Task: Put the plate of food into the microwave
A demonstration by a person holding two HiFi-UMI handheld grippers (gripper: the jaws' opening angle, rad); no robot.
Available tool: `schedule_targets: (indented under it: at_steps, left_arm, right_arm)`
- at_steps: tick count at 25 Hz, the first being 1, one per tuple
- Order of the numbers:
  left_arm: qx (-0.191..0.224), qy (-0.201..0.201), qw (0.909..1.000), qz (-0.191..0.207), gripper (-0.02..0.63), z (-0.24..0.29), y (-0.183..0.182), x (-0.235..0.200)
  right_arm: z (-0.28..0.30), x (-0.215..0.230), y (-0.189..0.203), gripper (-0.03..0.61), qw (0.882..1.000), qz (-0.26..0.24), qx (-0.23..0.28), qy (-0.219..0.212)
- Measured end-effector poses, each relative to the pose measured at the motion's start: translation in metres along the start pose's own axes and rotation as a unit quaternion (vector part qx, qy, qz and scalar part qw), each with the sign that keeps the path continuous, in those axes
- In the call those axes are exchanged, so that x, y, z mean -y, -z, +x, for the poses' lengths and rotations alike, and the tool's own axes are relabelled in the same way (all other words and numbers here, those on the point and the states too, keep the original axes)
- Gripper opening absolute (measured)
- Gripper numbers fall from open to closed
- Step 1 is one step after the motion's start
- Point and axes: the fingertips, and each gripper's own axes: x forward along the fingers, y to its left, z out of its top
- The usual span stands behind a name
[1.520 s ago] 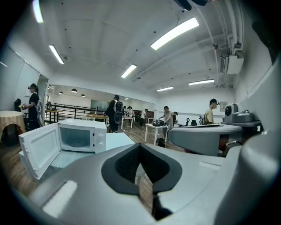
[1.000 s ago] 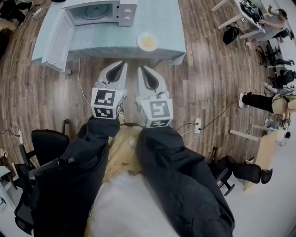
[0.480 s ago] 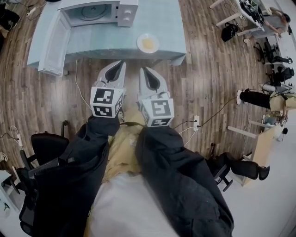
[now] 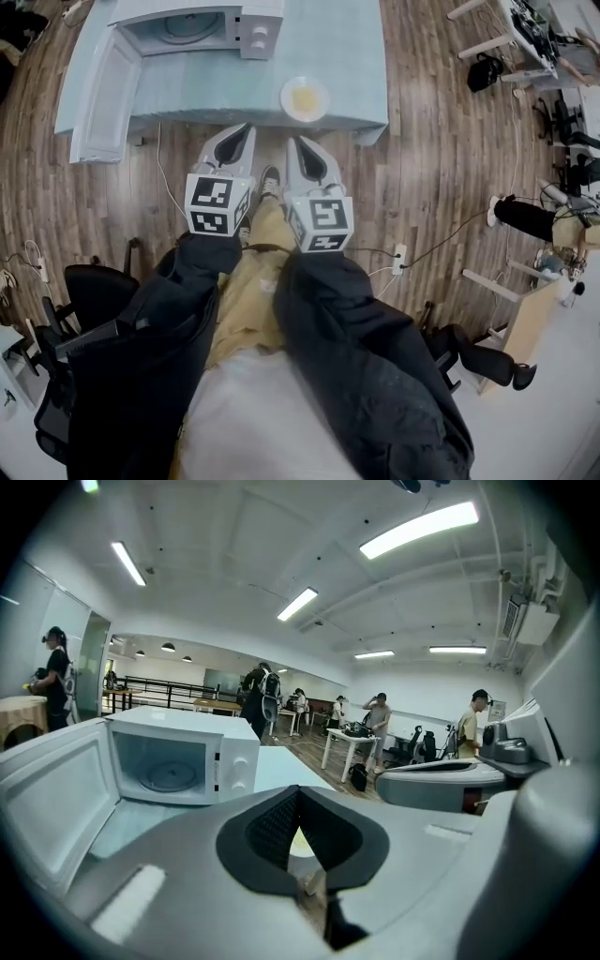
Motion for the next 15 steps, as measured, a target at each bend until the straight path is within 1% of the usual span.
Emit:
schedule_targets:
  at_steps: [5, 7, 12, 15]
  left_arm:
    - [0.006, -0.023, 0.9996, 0.015, -0.005, 0.045, -0.030, -0.017]
    - [0.002, -0.026, 0.9996, 0.014, -0.005, 0.063, -0.035, -0.019]
    - [-0.018, -0.026, 0.9994, 0.010, -0.005, 0.103, -0.029, -0.014]
    - [-0.038, -0.033, 0.9988, 0.001, -0.005, 0.120, -0.020, -0.015]
  right_arm:
    - [0.044, 0.033, -0.020, -0.005, 1.000, -0.001, 0.006, -0.024]
    - [0.056, 0.048, -0.024, -0.005, 1.000, 0.000, 0.004, -0.029]
    - [0.078, 0.085, -0.017, -0.005, 0.999, 0.009, -0.013, -0.034]
    - [0.091, 0.098, -0.009, -0.005, 0.998, 0.019, -0.034, -0.045]
